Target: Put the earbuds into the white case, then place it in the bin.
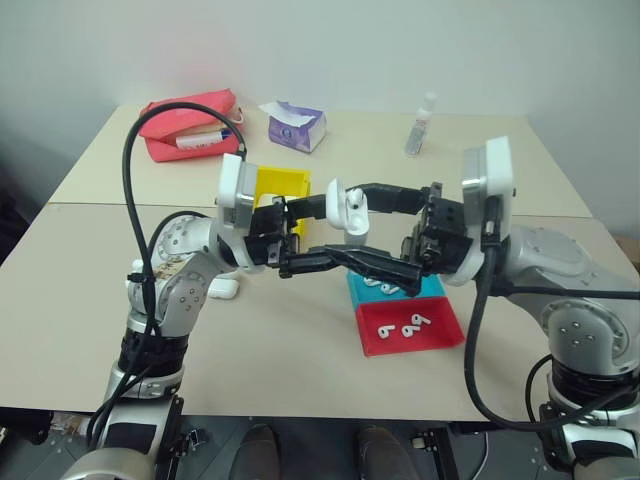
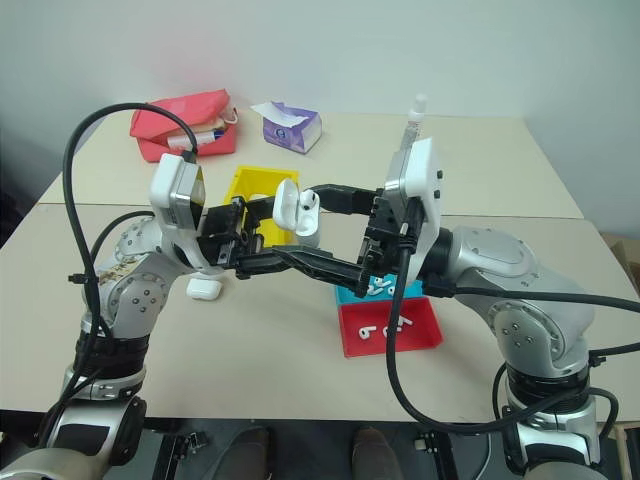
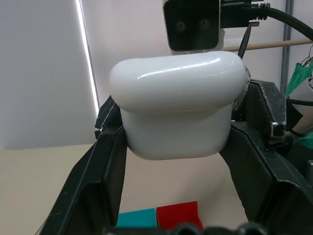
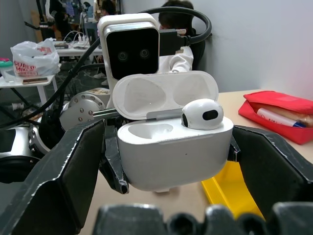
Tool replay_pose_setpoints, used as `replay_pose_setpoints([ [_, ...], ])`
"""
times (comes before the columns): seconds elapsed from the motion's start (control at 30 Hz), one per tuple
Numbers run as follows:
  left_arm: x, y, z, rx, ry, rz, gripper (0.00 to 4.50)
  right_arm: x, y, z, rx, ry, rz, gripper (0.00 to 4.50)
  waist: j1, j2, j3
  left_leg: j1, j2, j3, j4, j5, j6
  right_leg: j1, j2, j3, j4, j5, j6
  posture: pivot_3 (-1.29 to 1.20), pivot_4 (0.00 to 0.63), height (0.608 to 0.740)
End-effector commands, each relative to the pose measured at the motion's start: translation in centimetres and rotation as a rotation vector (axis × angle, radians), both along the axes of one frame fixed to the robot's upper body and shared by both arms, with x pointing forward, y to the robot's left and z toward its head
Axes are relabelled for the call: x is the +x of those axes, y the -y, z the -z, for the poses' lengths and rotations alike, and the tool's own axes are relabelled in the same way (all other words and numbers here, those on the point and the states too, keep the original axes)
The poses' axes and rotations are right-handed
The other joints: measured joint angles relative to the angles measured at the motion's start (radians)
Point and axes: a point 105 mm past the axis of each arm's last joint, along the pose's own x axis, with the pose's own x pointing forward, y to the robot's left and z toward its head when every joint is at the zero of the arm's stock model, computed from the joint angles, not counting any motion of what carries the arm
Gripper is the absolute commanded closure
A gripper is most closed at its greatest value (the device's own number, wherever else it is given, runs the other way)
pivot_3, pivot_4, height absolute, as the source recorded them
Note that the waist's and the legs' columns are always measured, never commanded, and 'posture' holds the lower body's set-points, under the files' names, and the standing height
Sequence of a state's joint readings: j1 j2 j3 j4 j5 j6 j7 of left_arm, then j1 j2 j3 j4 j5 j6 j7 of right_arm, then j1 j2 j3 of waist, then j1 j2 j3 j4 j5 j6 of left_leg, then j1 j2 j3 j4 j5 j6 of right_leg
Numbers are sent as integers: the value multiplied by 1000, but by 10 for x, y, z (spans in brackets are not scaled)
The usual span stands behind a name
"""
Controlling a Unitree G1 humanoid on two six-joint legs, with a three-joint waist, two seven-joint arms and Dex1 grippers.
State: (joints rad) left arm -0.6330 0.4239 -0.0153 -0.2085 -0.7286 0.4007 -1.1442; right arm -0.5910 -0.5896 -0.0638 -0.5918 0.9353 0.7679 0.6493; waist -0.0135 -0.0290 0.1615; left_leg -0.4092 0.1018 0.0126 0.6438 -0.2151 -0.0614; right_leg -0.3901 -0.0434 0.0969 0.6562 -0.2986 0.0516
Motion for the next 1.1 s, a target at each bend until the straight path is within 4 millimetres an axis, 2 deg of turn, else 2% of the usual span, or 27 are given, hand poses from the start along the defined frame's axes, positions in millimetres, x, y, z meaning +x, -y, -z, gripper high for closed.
replay_pose_setpoints([
  [0.03,-8,-1,-11,-22,45,14,1755,5,14,-9,19,21,63,61,0,0,0,0,0,0,0,0,0,0,0,0,0,0,0,0,150,740],
  [0.2,-8,-2,-7,-17,42,-3,1755,12,24,-11,-11,30,96,61,0,0,0,0,0,0,0,0,0,0,0,0,0,0,0,0,150,740],
  [0.33,-3,-8,-5,-13,38,-41,1755,19,35,-10,-101,53,104,61,0,0,0,0,0,0,0,0,0,0,0,0,0,0,0,0,150,740],
  [0.47,-1,-14,-3,-8,42,-74,1755,33,49,5,-331,52,108,61,0,0,0,0,0,0,0,0,0,0,0,0,-1,0,0,0,150,740],
  [0.6,-2,-15,-1,-23,44,-81,1755,67,62,46,-787,102,117,61,-8,2,1,1,0,1,0,0,0,0,0,1,0,0,0,0,150,740],
  [0.77,-1,-17,0,-34,54,-101,1755,91,62,67,-1041,164,1,61,-6,3,2,0,0,1,0,0,0,-1,0,1,-1,0,0,0,150,740],
  [0.87,-1,-20,-1,-38,61,-120,1755,104,64,81,-1141,166,-44,545,-4,3,2,-1,0,1,0,0,0,-2,0,0,-2,0,0,0,150,740],
  [0.97,-2,-23,-1,-39,64,-136,1755,114,68,93,-1212,163,-66,1503,0,3,2,-1,0,1,0,0,0,-2,0,0,-2,0,0,0,150,740],
  [1.1,-7,-29,2,-39,65,-160,1755,128,78,109,-1341,204,-81,1503,2,3,2,-1,0,1,0,0,0,-2,0,0,-2,0,0,0,150,740],
])
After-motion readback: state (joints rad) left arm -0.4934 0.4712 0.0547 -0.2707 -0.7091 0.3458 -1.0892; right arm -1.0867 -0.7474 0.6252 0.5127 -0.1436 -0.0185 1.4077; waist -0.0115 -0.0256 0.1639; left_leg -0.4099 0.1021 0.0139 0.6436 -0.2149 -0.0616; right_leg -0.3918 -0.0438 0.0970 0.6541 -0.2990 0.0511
